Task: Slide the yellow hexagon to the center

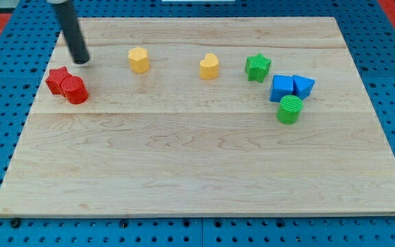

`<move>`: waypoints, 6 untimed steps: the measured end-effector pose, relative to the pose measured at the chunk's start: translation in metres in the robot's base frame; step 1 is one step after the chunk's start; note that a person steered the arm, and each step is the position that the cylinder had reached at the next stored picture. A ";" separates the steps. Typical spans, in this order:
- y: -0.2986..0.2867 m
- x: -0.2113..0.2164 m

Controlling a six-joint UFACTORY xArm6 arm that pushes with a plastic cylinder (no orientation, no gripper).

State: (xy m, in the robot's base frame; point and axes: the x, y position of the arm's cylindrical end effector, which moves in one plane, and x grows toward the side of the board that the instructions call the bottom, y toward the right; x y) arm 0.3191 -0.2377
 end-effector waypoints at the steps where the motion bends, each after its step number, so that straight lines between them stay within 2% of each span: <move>1: 0.000 -0.017; 2: 0.044 -0.033; 3: 0.123 -0.020; 4: 0.146 0.022; 5: 0.152 0.020; 6: 0.221 0.020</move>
